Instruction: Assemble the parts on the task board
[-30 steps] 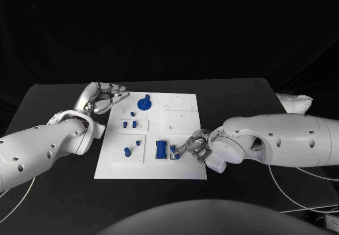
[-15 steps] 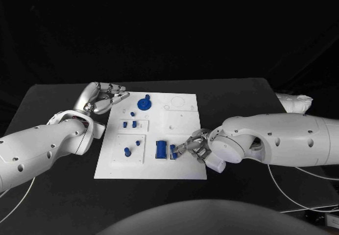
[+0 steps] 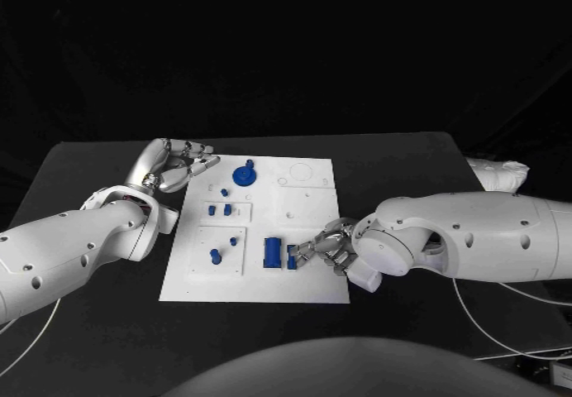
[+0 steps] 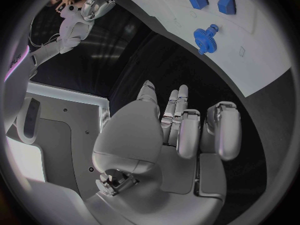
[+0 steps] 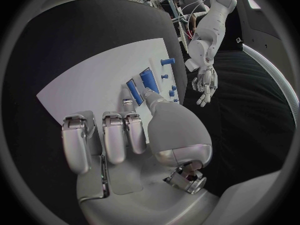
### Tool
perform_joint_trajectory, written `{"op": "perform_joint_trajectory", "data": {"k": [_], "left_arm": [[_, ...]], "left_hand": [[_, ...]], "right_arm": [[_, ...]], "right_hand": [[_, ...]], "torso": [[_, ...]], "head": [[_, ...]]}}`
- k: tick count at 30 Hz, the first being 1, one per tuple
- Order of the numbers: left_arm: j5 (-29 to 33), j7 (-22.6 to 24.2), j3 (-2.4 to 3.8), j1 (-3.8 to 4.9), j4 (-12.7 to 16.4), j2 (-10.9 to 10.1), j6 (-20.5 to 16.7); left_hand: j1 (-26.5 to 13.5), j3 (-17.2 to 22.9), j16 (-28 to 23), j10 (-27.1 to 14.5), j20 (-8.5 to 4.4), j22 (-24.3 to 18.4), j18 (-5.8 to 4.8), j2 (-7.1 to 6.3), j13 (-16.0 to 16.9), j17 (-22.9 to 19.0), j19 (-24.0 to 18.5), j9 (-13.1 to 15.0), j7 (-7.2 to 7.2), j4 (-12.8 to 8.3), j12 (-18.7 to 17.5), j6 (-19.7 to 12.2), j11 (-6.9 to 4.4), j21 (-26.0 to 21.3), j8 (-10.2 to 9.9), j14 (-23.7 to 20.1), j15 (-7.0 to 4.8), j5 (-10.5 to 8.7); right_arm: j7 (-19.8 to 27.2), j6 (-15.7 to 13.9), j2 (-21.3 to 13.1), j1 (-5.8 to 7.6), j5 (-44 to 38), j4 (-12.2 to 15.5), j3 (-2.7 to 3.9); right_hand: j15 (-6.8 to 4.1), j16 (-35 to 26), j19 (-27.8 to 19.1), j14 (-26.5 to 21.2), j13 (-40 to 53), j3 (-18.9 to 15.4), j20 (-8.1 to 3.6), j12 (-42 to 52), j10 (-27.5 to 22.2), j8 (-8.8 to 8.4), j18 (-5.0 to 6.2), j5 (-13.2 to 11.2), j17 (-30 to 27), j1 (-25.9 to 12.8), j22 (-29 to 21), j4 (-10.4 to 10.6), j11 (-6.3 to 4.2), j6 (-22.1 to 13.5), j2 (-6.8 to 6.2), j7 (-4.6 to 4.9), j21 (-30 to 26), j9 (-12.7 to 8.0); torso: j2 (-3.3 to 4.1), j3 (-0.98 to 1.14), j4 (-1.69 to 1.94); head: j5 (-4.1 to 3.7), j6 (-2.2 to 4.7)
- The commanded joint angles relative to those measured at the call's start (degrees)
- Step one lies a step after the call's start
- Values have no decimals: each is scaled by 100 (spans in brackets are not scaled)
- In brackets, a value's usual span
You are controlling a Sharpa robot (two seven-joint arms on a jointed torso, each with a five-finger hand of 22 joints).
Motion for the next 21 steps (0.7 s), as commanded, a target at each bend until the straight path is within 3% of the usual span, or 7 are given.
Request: {"op": "perform_joint_trajectory", "data": {"k": [1,8,11,16,18,19,21], "left_arm": [[-11,36,4,1,10,9,70],[-11,47,4,0,3,9,60],[-11,64,3,-8,2,11,52],[10,151,3,-36,36,-8,-57],[66,213,4,-48,71,-26,-138],[98,246,4,-53,93,-37,-179],[158,314,4,-61,152,-63,-265]], "left_hand": [[5,-38,-30,6,13,1275,1,55,-8,989,192,0,-15,2,10,-5,2,-36,-17,454,7,22],[5,-38,-30,6,13,1275,1,55,-8,989,192,0,-15,2,10,-5,2,-36,-17,454,7,22],[5,-38,-30,6,13,1275,1,55,-8,989,192,0,-15,2,10,-5,2,-36,-17,454,7,22],[14,-42,-92,5,14,1246,23,68,-8,920,137,0,-14,2,10,-8,2,-131,-18,430,7,24],[4,-64,-218,9,17,1199,57,92,-7,784,47,0,-12,7,12,-8,5,-283,-16,374,11,24],[-5,-85,-321,6,20,1165,82,110,-7,676,-21,-1,-9,8,10,-11,7,-396,-16,325,14,23],[-6,-154,-734,-4,28,1019,184,154,-7,263,-308,-2,-7,6,5,-17,10,-878,-14,124,17,24]], "right_arm": [[-33,71,-13,-12,-78,26,-6],[369,-189,-168,-11,-654,143,-6],[1066,-483,-267,-6,-761,189,-6],[2698,-1207,-365,20,-593,204,-5],[3437,-1459,-369,26,-460,160,-5],[3781,-1540,-364,28,-391,127,-5],[4374,-1684,-343,31,-233,55,-5]], "right_hand": [[36,23,590,598,1508,-63,49,16,611,14,-38,-29,1510,-73,1506,13,60,54,9,19,26,29],[-32,23,590,598,1508,-307,13,16,611,531,-38,17,1510,-11,1506,21,-32,489,30,-96,26,396],[-103,23,590,598,1508,-668,-67,16,611,1253,-38,131,1510,128,1506,68,-95,159,100,-176,26,1067],[-130,-15,590,548,1508,-1147,-140,16,611,3357,-38,505,1415,483,1506,162,-192,-994,213,-265,26,3039],[-27,-782,-230,-482,1508,-1237,-41,16,611,3729,220,600,-9,607,1110,343,-87,-1528,357,-152,-966,3468],[63,-1647,-1131,-1604,1194,-1257,28,-439,-76,3619,440,635,-1257,707,706,403,28,-1739,363,-87,-2018,3418],[350,-3415,-3424,-3660,-723,-1285,220,-3405,-3746,3140,771,691,-3024,782,-290,661,253,-2166,407,129,-4601,3082]], "torso": [[4,3,0],[0,9,-6],[-7,8,-3],[-5,10,-5],[0,8,-7],[0,11,-9],[4,7,-5]], "head": [[7,0],[14,0],[28,0],[41,0],[69,0],[73,0],[78,0]]}}
